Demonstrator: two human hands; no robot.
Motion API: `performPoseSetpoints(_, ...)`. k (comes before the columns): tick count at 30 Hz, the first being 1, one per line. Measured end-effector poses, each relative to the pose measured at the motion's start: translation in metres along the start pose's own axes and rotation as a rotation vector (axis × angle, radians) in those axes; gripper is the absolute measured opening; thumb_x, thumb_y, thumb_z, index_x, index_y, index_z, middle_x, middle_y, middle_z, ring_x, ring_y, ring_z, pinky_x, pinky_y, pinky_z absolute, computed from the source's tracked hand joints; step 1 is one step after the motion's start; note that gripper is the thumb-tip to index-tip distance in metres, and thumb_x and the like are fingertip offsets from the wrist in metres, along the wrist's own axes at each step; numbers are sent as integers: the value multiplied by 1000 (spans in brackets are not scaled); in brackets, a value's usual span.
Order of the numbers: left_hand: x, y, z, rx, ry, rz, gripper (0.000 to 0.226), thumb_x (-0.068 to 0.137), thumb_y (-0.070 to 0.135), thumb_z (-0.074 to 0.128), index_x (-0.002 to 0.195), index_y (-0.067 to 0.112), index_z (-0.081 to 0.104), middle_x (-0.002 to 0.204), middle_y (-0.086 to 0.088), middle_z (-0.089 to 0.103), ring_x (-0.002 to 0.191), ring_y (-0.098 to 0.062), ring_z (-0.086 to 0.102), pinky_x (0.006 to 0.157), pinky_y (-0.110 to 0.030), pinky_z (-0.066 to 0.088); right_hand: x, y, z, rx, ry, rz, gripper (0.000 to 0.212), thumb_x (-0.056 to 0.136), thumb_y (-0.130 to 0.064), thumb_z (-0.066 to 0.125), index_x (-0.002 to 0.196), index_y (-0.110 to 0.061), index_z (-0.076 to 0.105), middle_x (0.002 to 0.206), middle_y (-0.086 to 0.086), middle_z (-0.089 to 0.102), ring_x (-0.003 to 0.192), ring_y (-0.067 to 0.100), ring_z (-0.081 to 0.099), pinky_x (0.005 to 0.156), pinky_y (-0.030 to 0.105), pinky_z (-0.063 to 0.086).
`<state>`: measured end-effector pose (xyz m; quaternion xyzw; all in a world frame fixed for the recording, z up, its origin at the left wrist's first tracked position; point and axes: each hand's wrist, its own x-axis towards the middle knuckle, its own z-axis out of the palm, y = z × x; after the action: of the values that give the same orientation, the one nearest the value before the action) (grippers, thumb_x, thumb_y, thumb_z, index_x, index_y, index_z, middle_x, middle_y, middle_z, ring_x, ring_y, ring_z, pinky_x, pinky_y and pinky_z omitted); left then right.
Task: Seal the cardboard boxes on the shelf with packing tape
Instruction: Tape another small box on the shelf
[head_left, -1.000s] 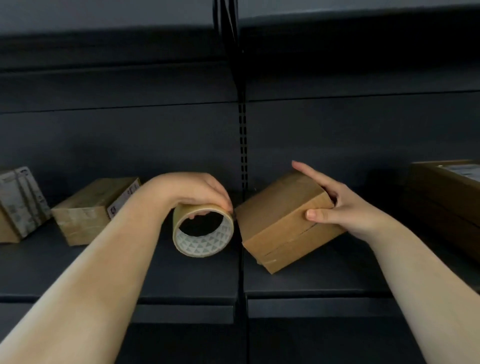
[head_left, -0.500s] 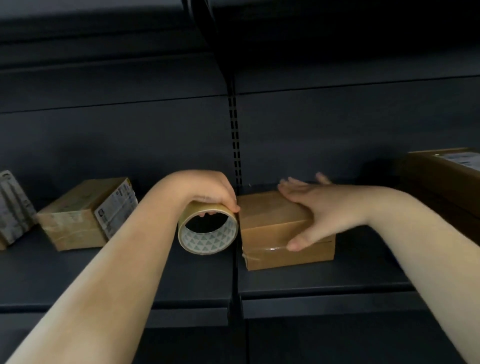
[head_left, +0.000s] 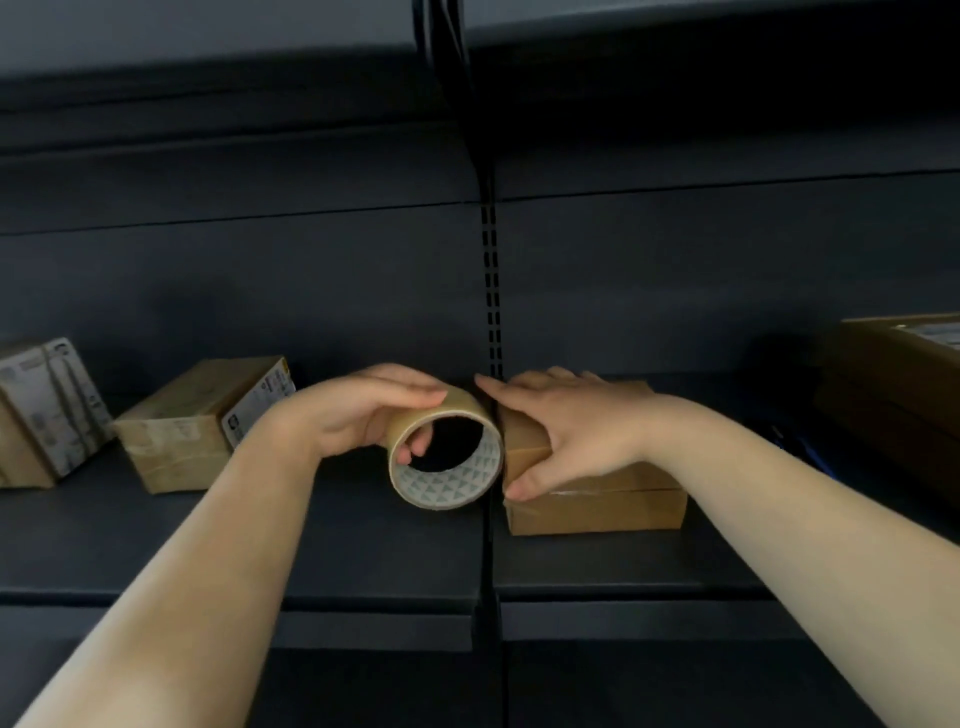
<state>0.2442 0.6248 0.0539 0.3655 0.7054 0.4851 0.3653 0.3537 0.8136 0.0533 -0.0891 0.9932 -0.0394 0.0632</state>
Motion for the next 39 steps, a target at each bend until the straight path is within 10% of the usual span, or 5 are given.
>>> performPoseSetpoints(12,-41,32,-38,91,179,66,53,40,59,84,61,14,67,34,0,41,27,-7,35,31,-16,32,-24,35,-10,853,365,-228,83,57,-55,72,130,-61,34,145,-17,34,130,0,36,112,36,30)
performPoseSetpoints(18,-21,33,-12,308,232,-66,32,79,31,66,110,22,64,39,-1,45,27,-6,38,30,-15,31,-21,40,15,1096,494,-274,85,53,-61,78,131,-46,46,134,2,50,121,17,51,99,35,42)
performPoseSetpoints(22,1,37,1,395,263,-85,17,88,19,58,100,24,69,38,4,44,28,-4,38,31,-16,30,-25,49,24,1191,527,-257,83,52,-58,80,128,-44,50,126,-1,58,115,18,57,87,28,49)
performPoseSetpoints(33,54,55,62,616,295,-167,27,80,24,60,96,4,69,47,-1,47,44,-14,45,38,-15,35,-72,71,-4,819,282,86,91,43,-86,61,127,-62,37,140,-25,41,129,-3,36,112,37,24)
performPoseSetpoints(39,62,59,74,701,309,-193,21,85,27,60,74,9,60,49,-3,50,40,-13,47,34,-14,37,-42,14,-43,242,206,402,94,70,-84,23,143,-25,34,148,0,37,127,18,43,97,28,39)
